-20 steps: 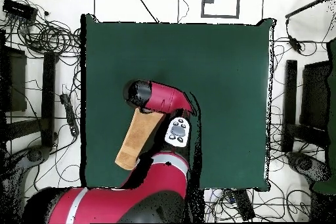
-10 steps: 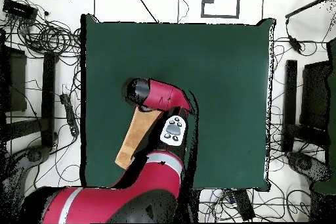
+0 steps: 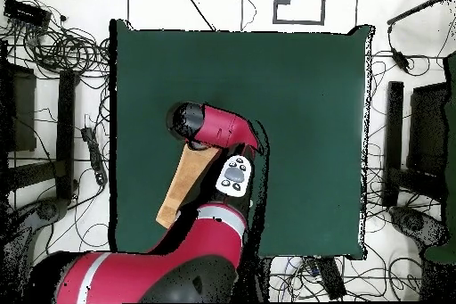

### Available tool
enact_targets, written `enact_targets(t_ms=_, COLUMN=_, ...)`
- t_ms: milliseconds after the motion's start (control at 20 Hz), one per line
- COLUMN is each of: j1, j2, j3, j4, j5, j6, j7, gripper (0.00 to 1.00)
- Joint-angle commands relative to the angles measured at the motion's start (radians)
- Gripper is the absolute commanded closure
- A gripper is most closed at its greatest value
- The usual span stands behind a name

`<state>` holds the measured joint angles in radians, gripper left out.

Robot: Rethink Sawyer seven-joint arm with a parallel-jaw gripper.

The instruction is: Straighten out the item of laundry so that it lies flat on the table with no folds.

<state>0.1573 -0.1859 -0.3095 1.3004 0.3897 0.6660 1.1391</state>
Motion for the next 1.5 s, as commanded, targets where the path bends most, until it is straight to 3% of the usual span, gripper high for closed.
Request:
enact_targets(t_ms=50, j1=0.051, j2=0.144, j3=0.101, j4=-0.078, j5=0.093, j6=-0.086, j7=0.416, gripper=1.0)
enact_targets(t_ms=550, j1=0.049, j2=0.152, j3=0.068, j4=-0.154, j5=0.092, j6=0.023, j7=0.426, gripper=1.0)
enact_targets(t_ms=850, j1=0.042, j2=0.154, j3=0.058, j4=-0.181, j5=0.101, j6=0.04, j7=0.487, gripper=1.0)
enact_targets(t_ms=1500, j1=0.031, j2=0.153, j3=0.049, j4=-0.238, j5=0.065, j6=0.117, j7=0.49, gripper=1.0)
